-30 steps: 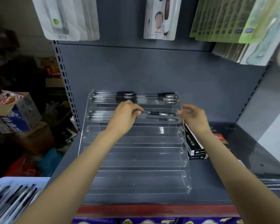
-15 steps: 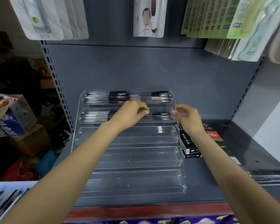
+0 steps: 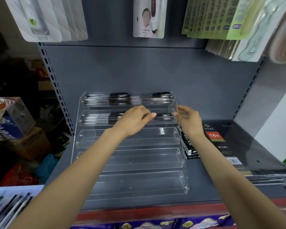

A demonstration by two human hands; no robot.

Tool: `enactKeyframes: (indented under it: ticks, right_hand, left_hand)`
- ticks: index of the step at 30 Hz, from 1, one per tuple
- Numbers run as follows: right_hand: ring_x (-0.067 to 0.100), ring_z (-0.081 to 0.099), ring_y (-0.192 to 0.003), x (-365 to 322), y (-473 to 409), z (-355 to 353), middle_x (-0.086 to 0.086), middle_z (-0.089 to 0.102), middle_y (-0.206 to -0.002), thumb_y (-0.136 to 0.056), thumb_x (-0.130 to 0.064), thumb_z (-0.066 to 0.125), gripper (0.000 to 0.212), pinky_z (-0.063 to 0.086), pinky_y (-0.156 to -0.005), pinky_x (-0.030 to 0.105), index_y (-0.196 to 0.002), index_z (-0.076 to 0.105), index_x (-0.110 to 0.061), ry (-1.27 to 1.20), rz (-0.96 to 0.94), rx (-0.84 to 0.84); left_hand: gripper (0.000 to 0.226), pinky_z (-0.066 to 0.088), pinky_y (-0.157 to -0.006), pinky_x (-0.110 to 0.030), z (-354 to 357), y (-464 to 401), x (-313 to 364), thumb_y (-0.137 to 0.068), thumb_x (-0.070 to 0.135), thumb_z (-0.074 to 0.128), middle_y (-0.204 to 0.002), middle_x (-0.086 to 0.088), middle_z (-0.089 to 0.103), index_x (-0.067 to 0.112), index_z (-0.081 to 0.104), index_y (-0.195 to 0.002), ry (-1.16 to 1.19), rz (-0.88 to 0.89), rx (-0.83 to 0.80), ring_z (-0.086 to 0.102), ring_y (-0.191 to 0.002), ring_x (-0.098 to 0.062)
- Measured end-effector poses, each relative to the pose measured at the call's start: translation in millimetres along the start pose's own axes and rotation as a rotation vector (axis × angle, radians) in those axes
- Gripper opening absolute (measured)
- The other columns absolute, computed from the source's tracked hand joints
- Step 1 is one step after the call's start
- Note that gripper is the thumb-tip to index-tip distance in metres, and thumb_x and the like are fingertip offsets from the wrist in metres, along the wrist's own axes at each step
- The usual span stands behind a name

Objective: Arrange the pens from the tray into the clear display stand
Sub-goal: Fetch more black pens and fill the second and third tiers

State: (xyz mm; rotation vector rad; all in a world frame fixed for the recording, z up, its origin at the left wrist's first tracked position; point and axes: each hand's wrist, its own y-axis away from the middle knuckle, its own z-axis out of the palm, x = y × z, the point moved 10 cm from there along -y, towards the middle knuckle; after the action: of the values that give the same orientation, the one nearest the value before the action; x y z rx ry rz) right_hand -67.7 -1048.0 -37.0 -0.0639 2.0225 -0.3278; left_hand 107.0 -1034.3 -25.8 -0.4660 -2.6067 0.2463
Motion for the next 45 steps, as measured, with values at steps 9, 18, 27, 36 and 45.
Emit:
enactKeyframes:
  ticks: [9, 18, 27, 36, 45]
  right_hand:
    - [0.006, 0.057, -0.089, -80.5, 63.9, 49.5, 0.001, 0.060, -0.110, -0.089, -0.011, 0.058, 0.022, 0.044, -0.079, 0.006, -0.111, 0.062, -0.013, 0.064, -0.289, -0.025]
    - [-0.002, 0.055, -0.077, -150.0, 191.0, 233.4, 0.000, 0.067, -0.101, -0.090, -0.010, 0.056, 0.016, 0.039, -0.071, 0.000, -0.102, 0.066, -0.013, 0.001, -0.304, -0.456]
    - [0.017, 0.058, -0.104, -145.3, 325.2, 420.8, 0.004, 0.060, -0.119, -0.096, -0.014, 0.049, 0.023, 0.043, -0.092, 0.020, -0.116, 0.061, -0.011, 0.152, -0.159, -0.787]
    - [0.029, 0.053, -0.116, -55.4, 405.4, 519.5, 0.013, 0.048, -0.134, -0.097, -0.014, 0.049, 0.035, 0.044, -0.100, 0.040, -0.132, 0.048, -0.011, 0.511, -0.031, -0.983]
    - [0.027, 0.057, -0.103, -50.9, 401.4, 547.7, 0.012, 0.058, -0.112, -0.095, -0.023, 0.053, 0.025, 0.049, -0.092, 0.041, -0.112, 0.057, -0.006, 0.589, -0.024, -0.905]
  left_hand:
    - [0.014, 0.039, -0.073, -0.004, -63.1, 77.7, -25.9, -0.089, 0.014, 0.059, -0.093, 0.002, 0.065, 0.015, 0.067, -0.100, 0.205, 0.005, 0.386, 0.058, -0.083, -0.007]
    - [0.013, 0.038, -0.068, -0.002, -117.6, 252.0, -154.5, -0.090, 0.012, 0.058, -0.091, 0.003, 0.067, 0.011, 0.068, -0.099, 0.170, -0.257, 0.442, 0.059, -0.079, -0.007]
    - [0.016, 0.044, -0.074, -0.021, -101.5, 430.7, -327.2, -0.090, 0.009, 0.058, -0.097, -0.008, 0.069, 0.007, 0.067, -0.103, 0.175, -0.601, 0.239, 0.059, -0.082, -0.015]
    - [0.044, 0.041, -0.094, -0.029, -34.3, 518.1, -387.4, -0.095, 0.021, 0.051, -0.146, 0.002, 0.038, 0.021, 0.042, -0.138, -0.004, -0.618, -0.164, 0.050, -0.119, -0.020]
    - [0.052, 0.036, -0.107, -0.039, -1.5, 539.6, -406.8, -0.097, 0.030, 0.045, -0.156, 0.001, 0.017, 0.020, 0.030, -0.145, -0.065, -0.595, -0.272, 0.026, -0.141, -0.017]
